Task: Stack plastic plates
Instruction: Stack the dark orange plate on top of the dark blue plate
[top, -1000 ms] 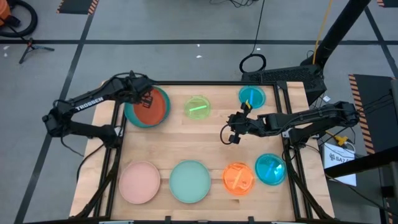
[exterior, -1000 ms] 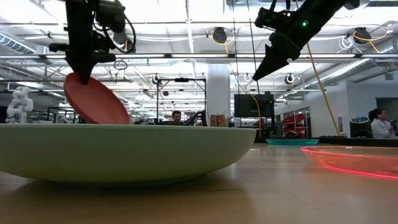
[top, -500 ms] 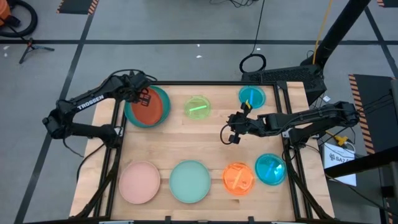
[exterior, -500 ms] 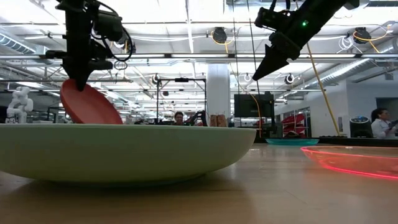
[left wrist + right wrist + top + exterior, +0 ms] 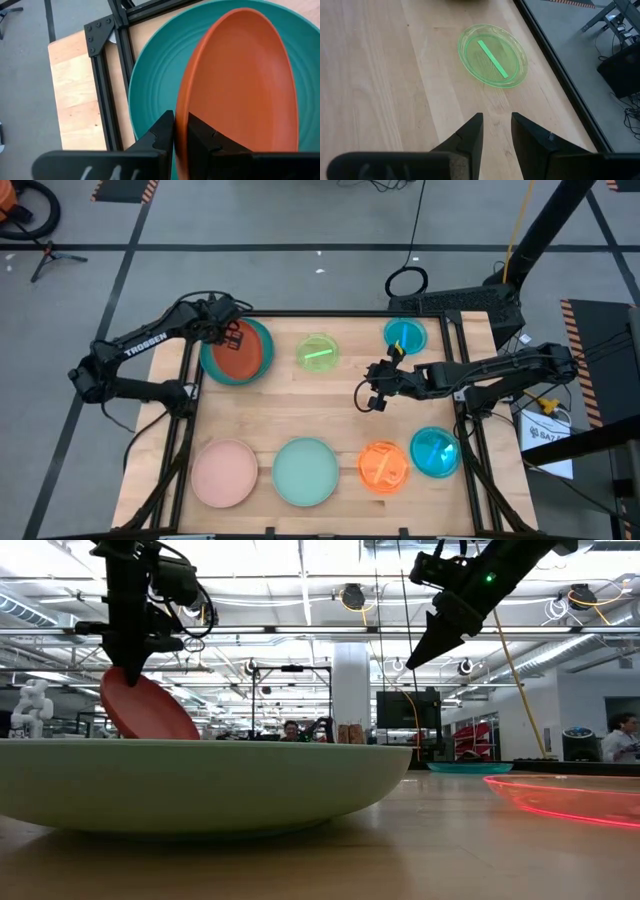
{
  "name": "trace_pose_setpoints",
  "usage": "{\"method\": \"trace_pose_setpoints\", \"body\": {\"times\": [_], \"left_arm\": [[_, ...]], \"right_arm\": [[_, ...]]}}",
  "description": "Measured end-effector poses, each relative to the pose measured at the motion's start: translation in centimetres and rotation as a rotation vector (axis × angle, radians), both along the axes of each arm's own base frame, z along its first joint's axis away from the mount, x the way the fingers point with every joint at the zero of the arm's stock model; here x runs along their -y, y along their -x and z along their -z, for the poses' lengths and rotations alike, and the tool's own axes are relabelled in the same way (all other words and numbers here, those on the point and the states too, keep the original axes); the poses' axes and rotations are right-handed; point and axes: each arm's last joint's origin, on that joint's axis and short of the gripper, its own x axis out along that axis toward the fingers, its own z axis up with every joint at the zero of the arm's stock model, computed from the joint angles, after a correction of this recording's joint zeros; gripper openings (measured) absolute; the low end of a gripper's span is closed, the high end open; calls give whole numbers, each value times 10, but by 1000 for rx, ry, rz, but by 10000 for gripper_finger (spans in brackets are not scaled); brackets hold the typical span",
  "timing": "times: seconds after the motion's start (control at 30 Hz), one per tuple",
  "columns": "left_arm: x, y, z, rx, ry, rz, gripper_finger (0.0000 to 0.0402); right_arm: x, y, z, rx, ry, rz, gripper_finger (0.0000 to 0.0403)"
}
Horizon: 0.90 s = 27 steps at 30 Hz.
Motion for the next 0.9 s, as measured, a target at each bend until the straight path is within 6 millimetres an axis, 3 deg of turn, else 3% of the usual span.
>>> {"method": "trace_pose_setpoints", "body": {"times": [0.9], "left_arm": [[0, 1, 0, -1, -5, -22, 36]], "right_arm": [[0, 0, 0, 0, 0, 0, 93]]}}
